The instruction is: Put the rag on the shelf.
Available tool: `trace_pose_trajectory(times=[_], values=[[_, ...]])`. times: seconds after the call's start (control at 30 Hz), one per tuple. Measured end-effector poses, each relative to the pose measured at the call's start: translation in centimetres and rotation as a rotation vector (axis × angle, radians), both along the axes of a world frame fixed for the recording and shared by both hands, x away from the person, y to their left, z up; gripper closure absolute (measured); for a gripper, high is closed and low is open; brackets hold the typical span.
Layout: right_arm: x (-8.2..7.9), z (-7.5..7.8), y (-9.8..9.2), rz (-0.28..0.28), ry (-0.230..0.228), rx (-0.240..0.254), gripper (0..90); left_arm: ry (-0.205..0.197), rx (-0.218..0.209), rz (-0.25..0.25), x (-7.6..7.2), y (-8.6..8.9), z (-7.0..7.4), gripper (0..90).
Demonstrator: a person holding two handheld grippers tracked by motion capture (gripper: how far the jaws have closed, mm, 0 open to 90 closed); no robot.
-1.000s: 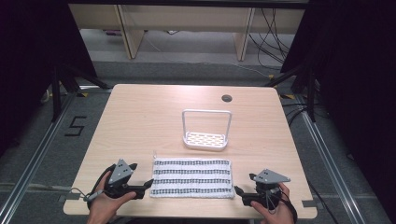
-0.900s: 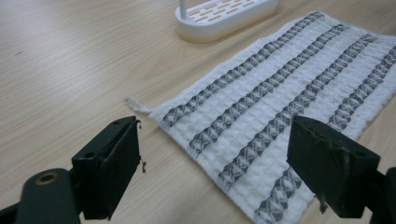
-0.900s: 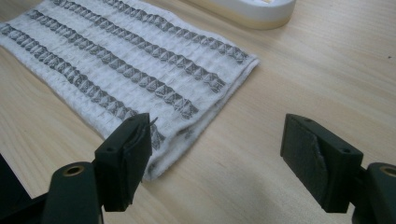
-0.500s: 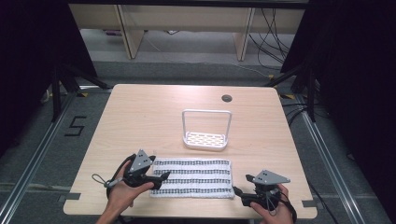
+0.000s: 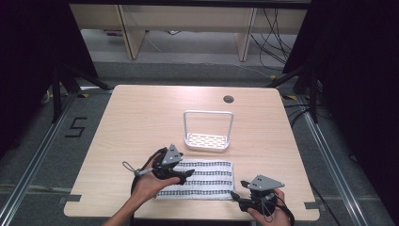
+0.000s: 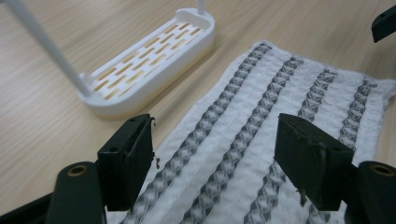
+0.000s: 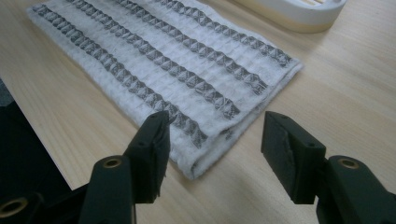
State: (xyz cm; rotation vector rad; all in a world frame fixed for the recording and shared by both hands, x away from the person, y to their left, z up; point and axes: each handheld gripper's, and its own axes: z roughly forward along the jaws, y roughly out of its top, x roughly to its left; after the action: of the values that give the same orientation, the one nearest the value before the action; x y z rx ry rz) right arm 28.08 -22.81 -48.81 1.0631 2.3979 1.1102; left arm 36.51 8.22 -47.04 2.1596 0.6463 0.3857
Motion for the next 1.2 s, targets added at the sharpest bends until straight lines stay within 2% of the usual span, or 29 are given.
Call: trace_pose_trajectory(times=[0.07, 0.1, 0.13, 0.2, 0.27, 0.3, 0.33, 0.37, 0.4, 0.43, 0.6, 0.63, 0.67, 0.7, 0.73, 0.8, 0.83, 0.97, 1.0, 1.03, 1.1, 1.2], values=[[-0.2, 0.0, 0.1, -0.002, 0.011, -0.007, 46.3, 0.005, 0.004, -0.018, 0.5, -1.1, -0.1, 29.2], [0.0, -0.2, 0.1, 0.021, -0.003, -0.018, 46.9, 0.014, 0.015, -0.032, 1.0, -2.3, -0.1, 29.4], [0.0, -0.2, 0.1, 0.021, -0.003, -0.018, 46.9, 0.014, 0.015, -0.032, 1.0, -2.3, -0.1, 29.8], [-0.2, -0.1, 0.3, 0.012, 0.012, -0.023, 47.9, 0.024, 0.023, -0.058, 1.7, -3.8, -0.1, 30.3], [-0.1, -0.3, 0.4, 0.025, -0.010, -0.045, 49.3, 0.030, 0.031, -0.084, 2.3, -5.2, -0.2, 33.3], [-0.1, -0.3, 0.5, 0.027, -0.003, -0.049, 49.8, 0.030, 0.040, -0.096, 2.5, -5.7, -0.2, 34.1], [-0.1, -0.4, 0.6, 0.029, 0.014, -0.049, 50.5, 0.030, 0.040, -0.096, 2.5, -5.7, -0.2, 34.5], [-0.2, -0.5, 0.6, 0.020, 0.026, -0.058, 50.9, 0.012, 0.064, -0.123, 2.8, -6.6, -0.3, 36.0], [-0.2, -0.5, 0.6, 0.020, 0.026, -0.058, 50.9, 0.012, 0.064, -0.123, 2.8, -6.6, -0.3, 37.1], [-0.1, -0.7, 0.6, 0.025, 0.011, -0.070, 51.0, 0.010, 0.083, -0.140, 3.0, -7.1, -0.4, 37.1], [0.0, -0.8, 0.8, 0.029, 0.023, -0.068, 51.4, 0.041, 0.106, -0.186, 3.7, -9.0, -0.7, 38.5], [0.2, -0.9, 0.7, 0.044, 0.010, -0.079, 51.5, 0.047, 0.134, -0.206, 3.9, -9.3, -0.7, 38.4], [0.1, -0.9, 0.8, 0.040, 0.014, -0.078, 51.4, 0.047, 0.134, -0.206, 3.9, -9.3, -0.7, 38.4], [0.1, -0.8, 0.8, 0.034, 0.031, -0.071, 51.5, 0.050, 0.147, -0.205, 4.2, -10.0, -0.8, 38.8], [0.2, -0.9, 0.8, 0.043, 0.008, -0.082, 51.5, 0.050, 0.147, -0.205, 4.2, -10.0, -0.8, 39.2], [0.2, -0.9, 0.9, 0.042, 0.008, -0.078, 51.7, 0.047, 0.149, -0.207, 4.5, -10.6, -0.9, 39.6], [-0.1, -0.9, 1.0, 0.020, 0.028, -0.070, 51.7, 0.047, 0.162, -0.214, 4.9, -11.0, -0.9, 39.7], [0.0, -0.8, 1.0, 0.026, 0.016, -0.070, 51.6, 0.053, 0.164, -0.222, 5.1, -11.8, -1.2, 41.3], [0.0, -0.8, 1.0, 0.026, 0.018, -0.070, 51.6, 0.068, 0.196, -0.240, 5.4, -12.1, -1.4, 41.1], [-0.1, -0.8, 1.1, 0.014, 0.034, -0.064, 51.6, 0.068, 0.203, -0.243, 5.5, -12.3, -1.5, 40.5], [-0.1, -0.9, 1.0, 0.015, 0.030, -0.068, 51.5, 0.068, 0.193, -0.228, 5.7, -12.5, -1.7, 40.4], [0.1, -1.0, 1.0, 0.014, 0.027, -0.073, 51.2, 0.076, 0.194, -0.241, 6.0, -12.7, -1.8, 41.1]])
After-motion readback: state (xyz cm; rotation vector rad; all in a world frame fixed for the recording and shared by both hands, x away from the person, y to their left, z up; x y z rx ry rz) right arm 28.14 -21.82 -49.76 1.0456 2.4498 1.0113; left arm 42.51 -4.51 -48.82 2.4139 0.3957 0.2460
